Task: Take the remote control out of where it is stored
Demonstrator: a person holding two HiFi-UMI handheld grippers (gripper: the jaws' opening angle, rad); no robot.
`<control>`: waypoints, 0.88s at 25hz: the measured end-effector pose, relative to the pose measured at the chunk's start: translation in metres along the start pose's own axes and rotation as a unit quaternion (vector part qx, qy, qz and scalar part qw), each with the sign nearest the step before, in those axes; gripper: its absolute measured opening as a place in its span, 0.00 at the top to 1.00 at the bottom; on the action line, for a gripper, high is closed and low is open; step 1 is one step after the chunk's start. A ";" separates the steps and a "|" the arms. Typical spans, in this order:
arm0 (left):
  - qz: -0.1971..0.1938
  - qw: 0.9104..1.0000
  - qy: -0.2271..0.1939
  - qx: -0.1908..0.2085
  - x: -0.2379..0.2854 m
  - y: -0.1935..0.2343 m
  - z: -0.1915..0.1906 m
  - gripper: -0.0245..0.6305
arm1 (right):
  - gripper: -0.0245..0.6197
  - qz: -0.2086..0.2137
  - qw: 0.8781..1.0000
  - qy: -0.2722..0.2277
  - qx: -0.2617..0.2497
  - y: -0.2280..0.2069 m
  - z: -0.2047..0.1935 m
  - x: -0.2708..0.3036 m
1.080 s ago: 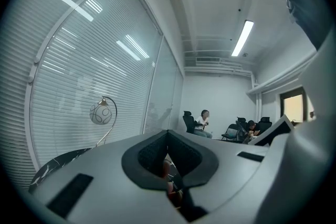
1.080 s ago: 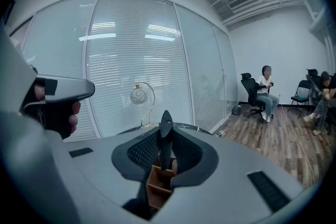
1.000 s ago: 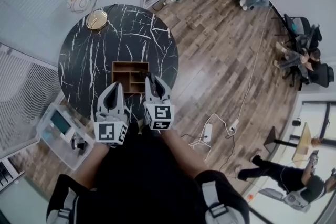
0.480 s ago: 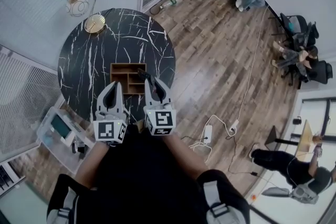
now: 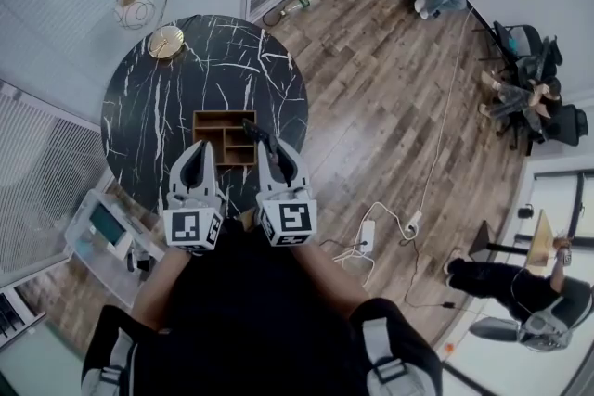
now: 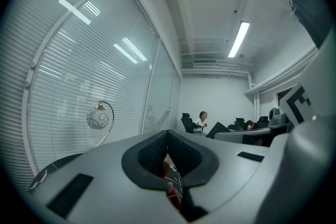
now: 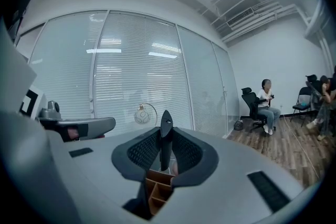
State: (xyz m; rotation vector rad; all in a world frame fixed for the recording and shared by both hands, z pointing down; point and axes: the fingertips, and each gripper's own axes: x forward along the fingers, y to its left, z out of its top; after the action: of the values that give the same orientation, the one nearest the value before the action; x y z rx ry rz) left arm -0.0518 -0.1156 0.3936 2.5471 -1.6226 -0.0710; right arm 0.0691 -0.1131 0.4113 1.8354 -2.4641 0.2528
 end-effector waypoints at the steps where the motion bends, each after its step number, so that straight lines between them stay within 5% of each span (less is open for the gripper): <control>1: -0.001 1.000 0.000 0.001 0.000 0.000 0.000 0.95 | 0.85 -0.001 1.000 -0.001 0.000 0.000 0.002 -0.001; 22: -0.003 1.000 0.001 0.004 0.004 0.004 -0.004 0.95 | 0.85 -0.003 0.999 -0.034 0.002 0.000 0.016 0.000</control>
State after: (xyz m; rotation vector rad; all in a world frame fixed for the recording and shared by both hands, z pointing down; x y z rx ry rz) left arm -0.0532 -0.1211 0.3980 2.5569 -1.6171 -0.0635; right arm 0.0701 -0.1159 0.3952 1.8851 -2.5039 0.1987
